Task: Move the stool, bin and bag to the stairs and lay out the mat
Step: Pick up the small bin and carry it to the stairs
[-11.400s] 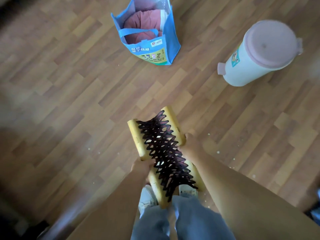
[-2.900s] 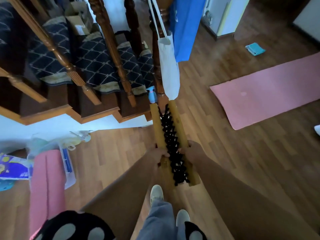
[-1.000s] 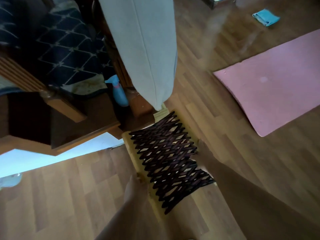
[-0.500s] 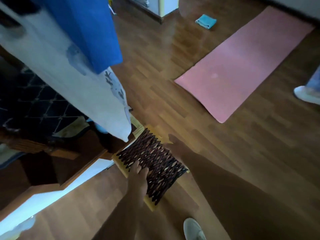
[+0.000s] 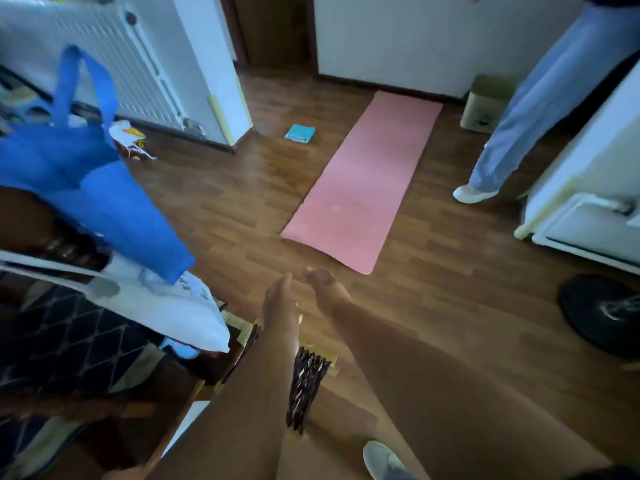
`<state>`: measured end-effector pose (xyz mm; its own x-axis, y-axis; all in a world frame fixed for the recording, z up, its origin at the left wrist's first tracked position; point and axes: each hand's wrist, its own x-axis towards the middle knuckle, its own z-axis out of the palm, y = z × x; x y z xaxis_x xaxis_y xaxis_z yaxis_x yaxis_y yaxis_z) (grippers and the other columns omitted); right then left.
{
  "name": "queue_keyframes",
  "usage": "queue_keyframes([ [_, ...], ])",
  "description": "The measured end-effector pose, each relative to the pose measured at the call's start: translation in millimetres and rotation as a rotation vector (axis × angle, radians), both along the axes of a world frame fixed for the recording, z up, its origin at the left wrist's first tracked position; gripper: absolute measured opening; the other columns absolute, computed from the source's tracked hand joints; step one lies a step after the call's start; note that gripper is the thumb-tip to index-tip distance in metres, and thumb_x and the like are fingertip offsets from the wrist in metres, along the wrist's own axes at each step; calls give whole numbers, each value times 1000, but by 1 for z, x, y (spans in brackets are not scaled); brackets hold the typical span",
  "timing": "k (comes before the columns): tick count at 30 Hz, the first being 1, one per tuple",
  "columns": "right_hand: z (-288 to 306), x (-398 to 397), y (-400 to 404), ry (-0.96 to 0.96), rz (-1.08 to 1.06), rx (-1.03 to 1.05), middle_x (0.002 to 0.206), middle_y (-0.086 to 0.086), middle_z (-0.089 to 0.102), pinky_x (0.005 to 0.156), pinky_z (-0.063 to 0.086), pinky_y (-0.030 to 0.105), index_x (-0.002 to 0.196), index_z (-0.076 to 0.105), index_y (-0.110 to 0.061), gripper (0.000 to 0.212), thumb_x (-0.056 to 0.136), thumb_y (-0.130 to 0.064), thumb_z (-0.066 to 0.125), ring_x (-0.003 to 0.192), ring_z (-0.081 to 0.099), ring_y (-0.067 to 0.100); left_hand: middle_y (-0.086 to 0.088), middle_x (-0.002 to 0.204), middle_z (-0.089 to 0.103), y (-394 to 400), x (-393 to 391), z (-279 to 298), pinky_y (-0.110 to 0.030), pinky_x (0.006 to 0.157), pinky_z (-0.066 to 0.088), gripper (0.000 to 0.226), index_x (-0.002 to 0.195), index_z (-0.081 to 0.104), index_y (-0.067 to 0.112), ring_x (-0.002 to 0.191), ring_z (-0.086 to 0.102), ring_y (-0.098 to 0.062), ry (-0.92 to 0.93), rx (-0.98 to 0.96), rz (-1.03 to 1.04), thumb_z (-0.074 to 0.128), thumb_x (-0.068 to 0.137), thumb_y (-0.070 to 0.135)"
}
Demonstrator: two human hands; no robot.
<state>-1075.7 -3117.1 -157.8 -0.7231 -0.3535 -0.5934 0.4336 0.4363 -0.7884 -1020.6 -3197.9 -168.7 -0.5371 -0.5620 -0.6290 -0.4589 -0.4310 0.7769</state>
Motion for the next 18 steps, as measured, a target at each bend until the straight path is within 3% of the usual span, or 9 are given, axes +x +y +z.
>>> queue_keyframes([
  [2, 27, 11, 22, 37, -71, -2, 136, 12, 53, 93, 38, 35, 139, 46, -14, 56, 100, -52, 36, 116, 52, 27, -5, 127, 55, 22, 0, 29, -39, 90, 44, 36, 125, 53, 26, 113, 54, -25, 33, 4, -27, 48, 96, 46],
  [6, 71, 35, 75, 117, -233, -21, 148, 10, 45, 104, 34, 36, 147, 38, -15, 59, 100, -51, 38, 132, 45, 29, -4, 120, 56, 65, 11, 71, -37, 83, 47, 48, 127, 55, 20, 107, 57, -26, 49, 35, -127, 53, 92, 53],
  [11, 105, 81, 150, 185, -403, -14, 149, 10, 44, 106, 34, 33, 147, 38, -10, 60, 101, -48, 38, 135, 43, 28, 0, 120, 56, 128, 35, 107, -34, 81, 46, 44, 127, 56, 24, 106, 58, -24, 86, -60, -336, 49, 94, 52],
  [13, 113, 98, 176, 180, -494, -54, 148, 8, 46, 105, 35, 31, 146, 41, -13, 60, 100, -50, 40, 133, 45, 28, -1, 123, 60, 152, 44, 117, -34, 91, 47, 49, 125, 59, 19, 110, 58, -25, 114, -121, -395, 49, 92, 53],
  [15, 123, 120, 208, 155, -603, -114, 143, 7, 51, 108, 39, 39, 144, 44, -15, 61, 96, -54, 45, 129, 49, 28, -3, 128, 61, 182, 56, 126, -41, 103, 45, 55, 125, 59, 17, 116, 57, -26, 134, -146, -469, 50, 89, 57],
  [18, 137, 147, 264, 218, -713, -129, 140, 7, 53, 105, 40, 36, 142, 46, -13, 59, 97, -51, 45, 125, 51, 24, 1, 129, 60, 236, 71, 140, -45, 104, 44, 75, 128, 56, 24, 117, 57, -23, 161, -112, -585, 49, 70, 71],
])
